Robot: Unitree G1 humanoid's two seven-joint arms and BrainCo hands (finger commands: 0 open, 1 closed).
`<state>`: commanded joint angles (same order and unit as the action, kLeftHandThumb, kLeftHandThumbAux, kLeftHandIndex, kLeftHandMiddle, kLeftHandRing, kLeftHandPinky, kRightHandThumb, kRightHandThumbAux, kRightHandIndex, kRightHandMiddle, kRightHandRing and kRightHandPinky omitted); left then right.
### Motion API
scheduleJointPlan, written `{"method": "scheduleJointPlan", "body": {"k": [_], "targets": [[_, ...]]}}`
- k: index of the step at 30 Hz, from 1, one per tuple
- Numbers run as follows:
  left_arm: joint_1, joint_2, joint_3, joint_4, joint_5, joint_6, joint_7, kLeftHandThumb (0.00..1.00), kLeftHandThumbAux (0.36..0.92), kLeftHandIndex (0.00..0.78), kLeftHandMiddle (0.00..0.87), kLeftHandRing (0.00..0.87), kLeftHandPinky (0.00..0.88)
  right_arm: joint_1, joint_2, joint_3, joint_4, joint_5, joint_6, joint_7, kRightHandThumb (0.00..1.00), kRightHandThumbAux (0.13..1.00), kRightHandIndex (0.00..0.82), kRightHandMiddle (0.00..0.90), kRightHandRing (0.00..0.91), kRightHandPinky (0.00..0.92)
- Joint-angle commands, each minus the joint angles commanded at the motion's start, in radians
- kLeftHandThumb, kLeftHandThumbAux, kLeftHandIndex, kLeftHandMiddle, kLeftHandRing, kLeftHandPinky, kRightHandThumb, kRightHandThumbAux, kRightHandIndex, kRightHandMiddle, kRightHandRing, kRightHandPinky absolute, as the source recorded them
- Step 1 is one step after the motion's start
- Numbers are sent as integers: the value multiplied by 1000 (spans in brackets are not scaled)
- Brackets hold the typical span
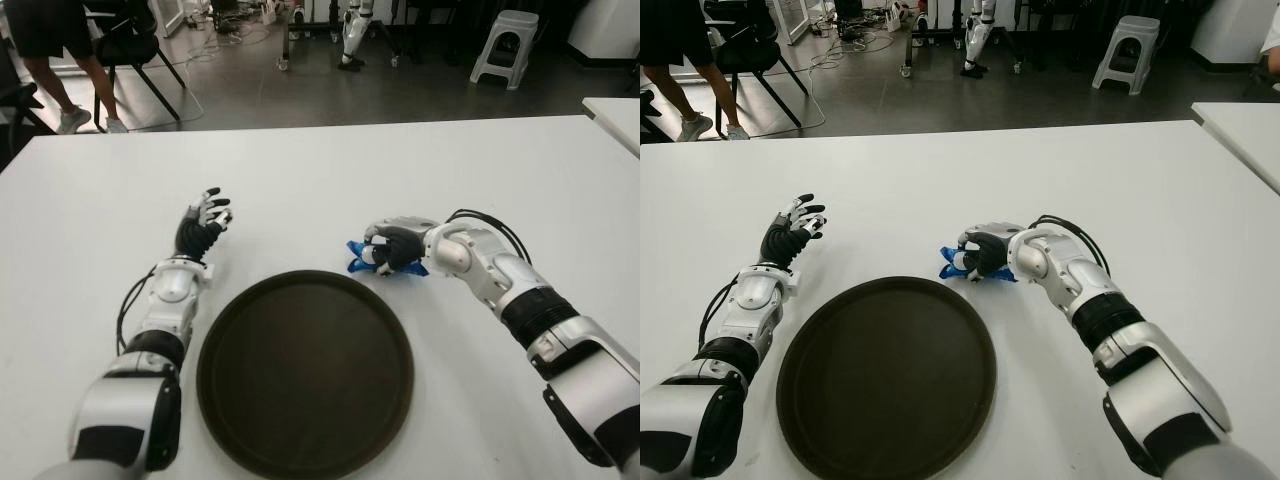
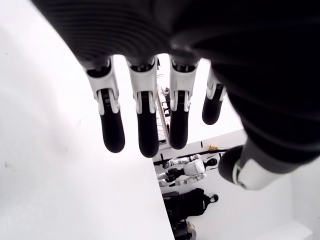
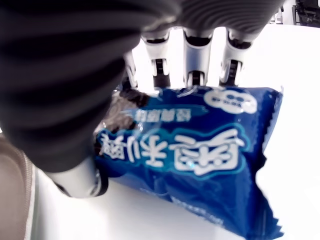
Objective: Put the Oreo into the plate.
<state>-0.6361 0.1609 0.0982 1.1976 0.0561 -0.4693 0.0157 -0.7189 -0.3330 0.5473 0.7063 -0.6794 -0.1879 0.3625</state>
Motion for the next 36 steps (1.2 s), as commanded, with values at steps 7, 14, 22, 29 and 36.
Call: {"method": "scheduleJointPlan", "body": {"k": [7, 14, 22, 29, 36], "targets": [[-1, 5, -3, 7, 7, -6, 6, 80, 592, 155, 239, 254, 297, 45, -2, -29, -72, -35, 2, -195, 691, 717, 428, 572, 579, 477], [-2, 6, -6, 11, 13, -8, 17, 69, 599, 152, 233, 251, 291, 90, 37, -93, -71, -6, -34, -457, 697, 717, 432, 681, 666, 605], [-5, 8, -7, 16, 12, -4, 14, 69, 598, 145, 227, 249, 297, 103, 77, -148, -44, 34, -109, -605, 699, 718, 435, 745, 731, 678], [-6, 8, -2, 20, 6, -9, 7, 79, 588, 148, 237, 259, 307, 111, 102, -176, -43, 54, -160, -695, 699, 720, 437, 769, 754, 723], [-9, 11, -3, 28, 10, -10, 6, 76, 582, 146, 232, 258, 306, 110, 113, -188, -37, 48, -190, -764, 699, 720, 438, 786, 769, 747]]}}
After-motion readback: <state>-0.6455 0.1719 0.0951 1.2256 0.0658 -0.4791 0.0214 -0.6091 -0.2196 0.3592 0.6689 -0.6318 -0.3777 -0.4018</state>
